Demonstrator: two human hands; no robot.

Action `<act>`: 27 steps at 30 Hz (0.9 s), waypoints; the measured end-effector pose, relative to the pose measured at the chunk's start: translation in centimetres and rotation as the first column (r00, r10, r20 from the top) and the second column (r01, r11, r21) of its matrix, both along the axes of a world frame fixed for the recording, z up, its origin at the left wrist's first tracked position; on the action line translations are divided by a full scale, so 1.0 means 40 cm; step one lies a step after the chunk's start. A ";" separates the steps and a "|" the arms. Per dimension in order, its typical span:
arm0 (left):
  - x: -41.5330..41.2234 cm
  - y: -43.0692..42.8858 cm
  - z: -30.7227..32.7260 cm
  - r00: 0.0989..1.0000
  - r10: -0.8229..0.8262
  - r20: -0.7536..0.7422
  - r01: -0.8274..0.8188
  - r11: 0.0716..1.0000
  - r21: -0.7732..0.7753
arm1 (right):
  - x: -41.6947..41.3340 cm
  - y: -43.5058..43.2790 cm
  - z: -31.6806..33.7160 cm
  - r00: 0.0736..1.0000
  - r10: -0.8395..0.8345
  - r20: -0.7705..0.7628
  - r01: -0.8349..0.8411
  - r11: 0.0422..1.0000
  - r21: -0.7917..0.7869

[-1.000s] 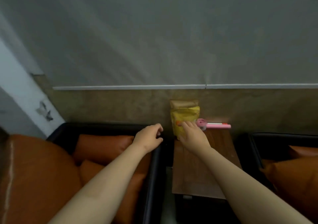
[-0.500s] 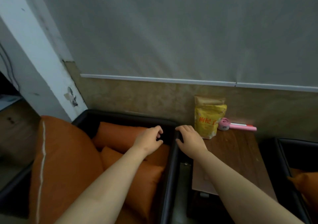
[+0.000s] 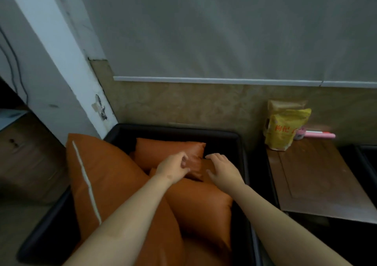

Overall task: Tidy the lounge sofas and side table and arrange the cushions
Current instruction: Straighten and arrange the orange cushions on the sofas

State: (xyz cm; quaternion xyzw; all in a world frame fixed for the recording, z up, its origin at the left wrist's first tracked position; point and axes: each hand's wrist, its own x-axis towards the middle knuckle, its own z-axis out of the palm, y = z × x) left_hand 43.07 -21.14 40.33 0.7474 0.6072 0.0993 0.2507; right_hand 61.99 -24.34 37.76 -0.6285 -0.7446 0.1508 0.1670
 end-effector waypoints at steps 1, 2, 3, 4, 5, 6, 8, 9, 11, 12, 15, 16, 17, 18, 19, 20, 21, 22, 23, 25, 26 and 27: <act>-0.024 0.003 -0.011 1.000 0.012 -0.005 -0.012 1.000 -0.015 | -0.012 -0.004 -0.009 1.000 0.001 0.008 0.000 1.000 -0.011; -0.040 0.001 -0.021 1.000 0.016 -0.007 -0.016 0.999 -0.030 | -0.016 -0.005 -0.015 1.000 -0.010 0.013 0.011 1.000 -0.023; -0.048 0.000 -0.031 1.000 0.013 -0.003 -0.013 0.999 -0.045 | -0.014 -0.003 -0.018 0.999 -0.028 0.017 0.029 0.999 -0.033; -0.052 -0.003 -0.041 1.000 0.004 0.000 -0.004 0.998 -0.057 | -0.010 0.000 -0.019 0.999 -0.046 0.019 0.047 0.998 -0.042; -0.053 -0.004 -0.051 1.000 0.000 0.009 0.001 0.998 -0.068 | -0.005 0.008 -0.018 0.998 -0.060 0.018 0.061 0.997 -0.048; -0.052 -0.005 -0.057 1.000 -0.004 0.014 0.005 0.997 -0.080 | -0.001 0.017 -0.017 0.997 -0.070 0.014 0.071 0.996 -0.051; -0.048 -0.007 -0.068 1.000 -0.002 0.013 0.004 0.996 -0.095 | -0.004 0.035 -0.019 0.996 -0.088 0.000 0.088 0.995 -0.050; -0.048 -0.009 -0.074 1.000 0.004 0.013 -0.003 0.994 -0.105 | -0.012 0.042 -0.021 0.996 -0.093 -0.008 0.093 0.994 -0.056; -0.050 -0.016 -0.077 1.000 0.005 -0.003 -0.005 0.992 -0.123 | -0.041 0.048 -0.026 0.997 -0.077 -0.027 0.075 0.994 -0.075; -0.052 -0.016 -0.075 1.000 -0.003 -0.023 0.000 0.992 -0.126 | -0.057 0.049 -0.027 0.998 -0.051 -0.033 0.049 0.995 -0.085; -0.063 0.018 -0.063 0.999 0.035 -0.013 -0.036 0.993 -0.112 | -0.089 0.068 -0.012 0.999 0.012 -0.050 -0.016 0.996 -0.085; -0.065 0.032 -0.053 0.998 0.059 0.007 -0.058 0.994 -0.097 | -0.091 0.079 -0.003 0.999 0.016 -0.052 -0.020 0.997 -0.072; -0.067 0.044 -0.046 0.996 0.080 0.029 -0.077 0.994 -0.081 | -0.090 0.091 0.004 0.998 0.016 -0.056 -0.019 0.998 -0.060; -0.067 0.053 -0.042 0.995 0.090 0.046 -0.086 0.994 -0.072 | -0.088 0.102 0.009 0.998 0.013 -0.063 -0.016 0.998 -0.053; -0.066 0.058 -0.042 0.994 0.091 0.059 -0.087 0.994 -0.069 | -0.087 0.111 0.011 0.997 0.006 -0.071 -0.009 0.999 -0.051; -0.066 0.060 -0.045 0.994 0.088 0.067 -0.083 0.994 -0.070 | -0.090 0.118 0.012 0.997 -0.002 -0.079 -0.002 0.999 -0.051; -0.067 0.061 -0.053 0.993 0.085 0.077 -0.079 0.994 -0.076 | -0.097 0.124 0.010 0.996 -0.008 -0.089 0.003 0.998 -0.055; -0.072 0.062 -0.065 0.993 0.081 0.086 -0.073 0.994 -0.084 | -0.111 0.130 0.005 0.995 -0.012 -0.098 0.006 0.998 -0.058; -0.080 0.064 -0.080 0.993 0.073 0.091 -0.065 0.994 -0.092 | -0.129 0.136 -0.003 0.994 -0.013 -0.106 0.007 0.998 -0.062; -0.105 0.069 -0.106 0.995 0.055 0.088 -0.045 0.993 -0.110 | -0.176 0.144 -0.025 0.993 -0.022 -0.115 0.013 0.997 -0.074; -0.123 0.073 -0.119 0.995 0.047 0.089 -0.036 0.992 -0.125 | -0.201 0.147 -0.040 0.993 -0.029 -0.116 0.019 0.997 -0.081; -0.146 0.080 -0.133 0.994 0.042 0.098 -0.028 0.989 -0.145 | -0.226 0.149 -0.056 0.993 -0.037 -0.114 0.026 0.995 -0.093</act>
